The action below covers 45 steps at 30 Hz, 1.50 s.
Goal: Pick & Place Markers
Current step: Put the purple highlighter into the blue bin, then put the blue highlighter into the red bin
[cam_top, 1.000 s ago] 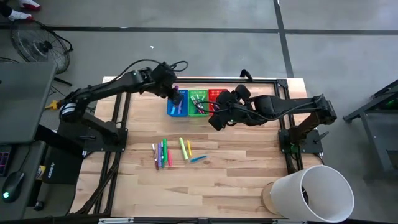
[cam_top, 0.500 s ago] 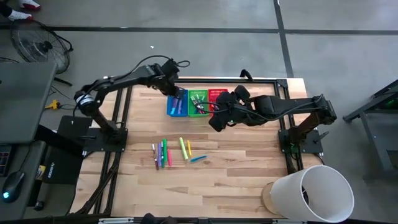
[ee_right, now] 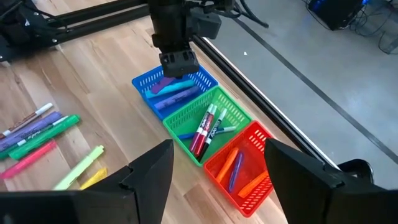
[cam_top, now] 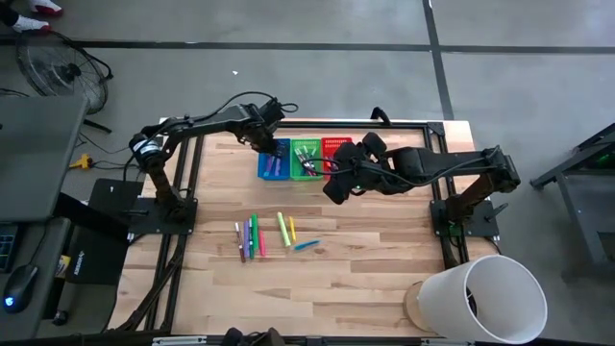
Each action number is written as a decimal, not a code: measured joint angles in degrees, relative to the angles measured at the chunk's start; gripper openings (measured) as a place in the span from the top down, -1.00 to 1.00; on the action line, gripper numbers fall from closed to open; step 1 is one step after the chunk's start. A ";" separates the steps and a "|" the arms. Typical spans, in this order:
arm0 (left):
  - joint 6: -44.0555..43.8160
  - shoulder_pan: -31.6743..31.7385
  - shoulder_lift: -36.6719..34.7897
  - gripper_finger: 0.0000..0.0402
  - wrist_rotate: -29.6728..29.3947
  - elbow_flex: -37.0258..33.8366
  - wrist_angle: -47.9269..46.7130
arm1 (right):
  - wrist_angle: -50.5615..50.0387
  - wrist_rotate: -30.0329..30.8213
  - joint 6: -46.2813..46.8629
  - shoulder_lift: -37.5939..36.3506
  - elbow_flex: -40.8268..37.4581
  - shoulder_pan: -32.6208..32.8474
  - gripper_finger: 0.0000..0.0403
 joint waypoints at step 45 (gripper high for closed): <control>16.64 -18.12 -26.12 0.32 -8.59 -0.03 -8.92 | 14.64 -26.11 -20.14 7.75 0.07 -1.91 -0.18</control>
